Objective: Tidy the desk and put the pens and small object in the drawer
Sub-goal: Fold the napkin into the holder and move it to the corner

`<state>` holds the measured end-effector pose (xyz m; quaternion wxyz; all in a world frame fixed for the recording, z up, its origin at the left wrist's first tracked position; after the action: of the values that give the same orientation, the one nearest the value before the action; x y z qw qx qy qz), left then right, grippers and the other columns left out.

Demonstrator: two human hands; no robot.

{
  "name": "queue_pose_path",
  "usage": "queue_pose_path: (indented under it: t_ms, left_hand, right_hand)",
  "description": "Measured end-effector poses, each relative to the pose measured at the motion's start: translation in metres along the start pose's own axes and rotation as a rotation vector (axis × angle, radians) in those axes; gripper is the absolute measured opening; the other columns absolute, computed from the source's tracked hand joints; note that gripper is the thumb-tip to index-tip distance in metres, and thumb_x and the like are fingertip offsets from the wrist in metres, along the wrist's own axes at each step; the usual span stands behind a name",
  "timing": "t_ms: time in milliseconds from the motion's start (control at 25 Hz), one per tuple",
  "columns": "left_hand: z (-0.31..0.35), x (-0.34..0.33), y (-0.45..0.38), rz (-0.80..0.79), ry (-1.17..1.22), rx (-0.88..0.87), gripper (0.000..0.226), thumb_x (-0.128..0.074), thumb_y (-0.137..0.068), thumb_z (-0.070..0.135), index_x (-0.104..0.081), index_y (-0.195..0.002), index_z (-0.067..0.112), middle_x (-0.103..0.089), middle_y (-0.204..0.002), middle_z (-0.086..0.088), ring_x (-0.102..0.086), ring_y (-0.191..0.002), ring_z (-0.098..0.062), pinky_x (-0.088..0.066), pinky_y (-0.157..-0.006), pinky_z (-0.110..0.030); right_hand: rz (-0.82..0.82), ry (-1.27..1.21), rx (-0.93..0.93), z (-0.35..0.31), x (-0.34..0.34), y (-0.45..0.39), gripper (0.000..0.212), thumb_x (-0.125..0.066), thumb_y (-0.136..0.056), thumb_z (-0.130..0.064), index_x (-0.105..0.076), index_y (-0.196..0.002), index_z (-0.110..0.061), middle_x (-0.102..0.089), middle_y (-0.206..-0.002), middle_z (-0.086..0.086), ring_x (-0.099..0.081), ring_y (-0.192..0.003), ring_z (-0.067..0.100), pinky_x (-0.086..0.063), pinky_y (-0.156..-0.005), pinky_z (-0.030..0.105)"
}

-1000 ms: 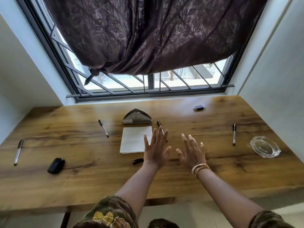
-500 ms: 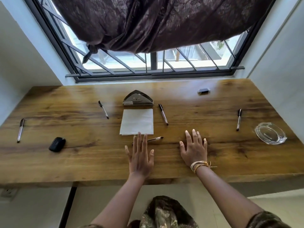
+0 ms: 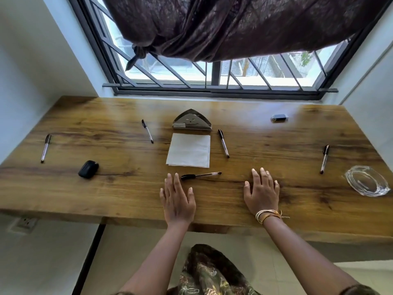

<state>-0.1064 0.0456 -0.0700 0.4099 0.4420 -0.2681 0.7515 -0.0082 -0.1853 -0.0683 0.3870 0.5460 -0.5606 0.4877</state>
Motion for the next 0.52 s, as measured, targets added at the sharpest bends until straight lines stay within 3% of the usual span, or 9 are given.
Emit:
queue_pose_path:
  t_ms: [160,320,520]
  left_hand:
    - [-0.017,0.010,-0.008,0.031,0.019,-0.015,0.060,-0.044,-0.094,0.040,-0.031,-0.147,0.015,-0.032,-0.156,-0.005,-0.026,-0.145,-0.022,-0.014,-0.119,-0.045]
    - [-0.046,0.022,-0.040,0.047,-0.025,0.002,0.050,-0.046,-0.095,0.030,-0.040,-0.142,0.014,-0.034,-0.155,-0.007,-0.028,-0.144,-0.024,-0.018,-0.118,-0.047]
    - [-0.063,0.033,-0.086,0.026,-0.088,0.005,0.051,-0.049,-0.093,0.032,-0.041,-0.142,0.018,-0.033,-0.155,-0.007,-0.027,-0.144,-0.025,-0.017,-0.117,-0.051]
  right_hand:
    - [0.020,-0.010,-0.020,-0.004,0.000,0.000,0.053,-0.048,-0.088,-0.038,-0.048,-0.136,-0.016,-0.044,-0.146,0.013,-0.038,-0.137,0.032,-0.028,-0.110,0.055]
    - [0.088,-0.016,-0.022,-0.002,-0.002,-0.001,0.056,-0.041,-0.083,-0.041,-0.052,-0.132,-0.016,-0.048,-0.142,0.014,-0.042,-0.133,0.032,-0.031,-0.107,0.055]
    - [0.137,-0.074,-0.207,-0.025,-0.011,-0.005,0.043,-0.054,-0.082,-0.027,-0.053,-0.123,-0.014,-0.050,-0.138,0.014,-0.043,-0.131,0.035,-0.031,-0.106,0.058]
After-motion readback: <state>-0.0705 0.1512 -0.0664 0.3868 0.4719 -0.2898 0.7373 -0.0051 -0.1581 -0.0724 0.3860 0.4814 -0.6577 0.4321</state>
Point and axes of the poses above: each hand's wrist, its own y-axis away from the middle knuckle, its own x-axis out of the back of the hand, z = x × y, the point moved 1 cm from there along -y, towards the middle knuckle
